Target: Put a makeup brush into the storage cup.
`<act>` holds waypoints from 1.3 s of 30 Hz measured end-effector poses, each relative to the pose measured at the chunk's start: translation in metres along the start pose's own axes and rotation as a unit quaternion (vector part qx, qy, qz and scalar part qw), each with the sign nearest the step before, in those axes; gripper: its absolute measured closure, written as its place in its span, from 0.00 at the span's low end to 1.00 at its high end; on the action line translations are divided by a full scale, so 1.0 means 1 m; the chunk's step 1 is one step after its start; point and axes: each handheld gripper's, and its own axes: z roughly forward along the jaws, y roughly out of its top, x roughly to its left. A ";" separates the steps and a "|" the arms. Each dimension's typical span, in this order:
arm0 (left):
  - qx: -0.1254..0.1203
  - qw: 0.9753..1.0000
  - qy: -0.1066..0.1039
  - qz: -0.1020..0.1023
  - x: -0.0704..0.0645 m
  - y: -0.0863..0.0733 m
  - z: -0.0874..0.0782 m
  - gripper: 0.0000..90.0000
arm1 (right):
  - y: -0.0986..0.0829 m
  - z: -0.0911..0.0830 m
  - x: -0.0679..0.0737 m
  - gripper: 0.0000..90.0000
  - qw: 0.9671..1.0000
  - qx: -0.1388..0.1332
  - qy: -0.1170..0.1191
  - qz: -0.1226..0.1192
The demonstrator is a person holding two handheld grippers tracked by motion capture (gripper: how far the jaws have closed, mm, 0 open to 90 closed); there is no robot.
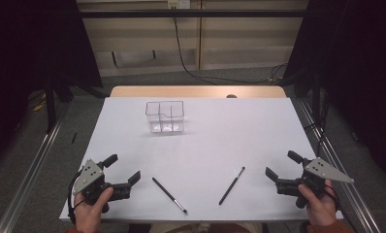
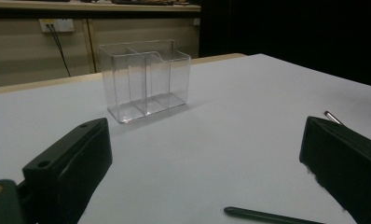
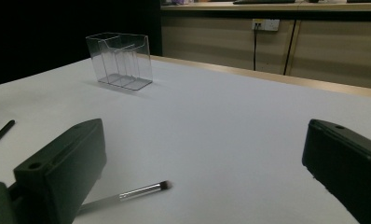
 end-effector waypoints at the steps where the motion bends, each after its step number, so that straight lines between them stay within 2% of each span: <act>1: 0.002 1.000 0.000 -0.004 -0.001 0.000 0.000 0.03 | 0.000 0.000 0.000 0.00 1.000 0.000 0.001 0.000; 10: 0.012 1.000 -0.012 -0.002 -0.004 0.001 0.006 0.03 | -0.002 0.002 -0.005 0.00 1.000 0.003 0.004 0.006; 14: 0.014 1.000 -0.025 -0.012 -0.005 0.001 0.007 0.03 | -0.002 0.001 -0.004 0.00 1.000 0.002 0.008 0.009; 18: 0.031 0.999 -0.027 0.005 -0.004 0.005 0.012 0.03 | -0.001 0.001 -0.004 0.00 1.000 0.001 0.008 0.011; 24: 0.040 0.999 -0.031 0.009 -0.002 0.012 0.020 0.04 | -0.001 0.001 -0.003 0.00 1.000 0.003 0.007 0.010; 26: 0.039 0.999 -0.035 0.009 -0.002 0.015 0.022 0.04 | -0.001 0.000 -0.003 0.00 1.000 0.002 0.008 0.008; 30: 0.042 0.998 -0.045 0.024 -0.001 0.021 0.029 0.04 | -0.002 -0.001 -0.004 0.00 1.000 0.003 0.002 0.014; 31: 0.045 0.997 -0.057 0.029 -0.001 0.024 0.032 0.04 | -0.002 -0.001 -0.005 0.00 1.000 0.003 0.001 0.014; 33: 0.046 0.996 -0.059 0.037 -0.002 0.026 0.035 0.05 | -0.002 -0.001 -0.005 0.00 1.000 0.003 -0.001 0.015; 37: 0.050 0.997 -0.044 0.049 -0.005 0.030 0.040 0.04 | -0.002 -0.002 -0.004 0.00 1.000 0.000 -0.002 0.010; 38: 0.050 0.996 -0.057 0.045 -0.006 0.032 0.044 0.04 | -0.001 -0.002 -0.004 0.00 1.000 0.000 -0.002 0.011; 39: 0.051 0.996 -0.059 0.048 -0.008 0.034 0.046 0.04 | -0.001 -0.002 -0.003 0.00 1.000 -0.001 0.000 0.011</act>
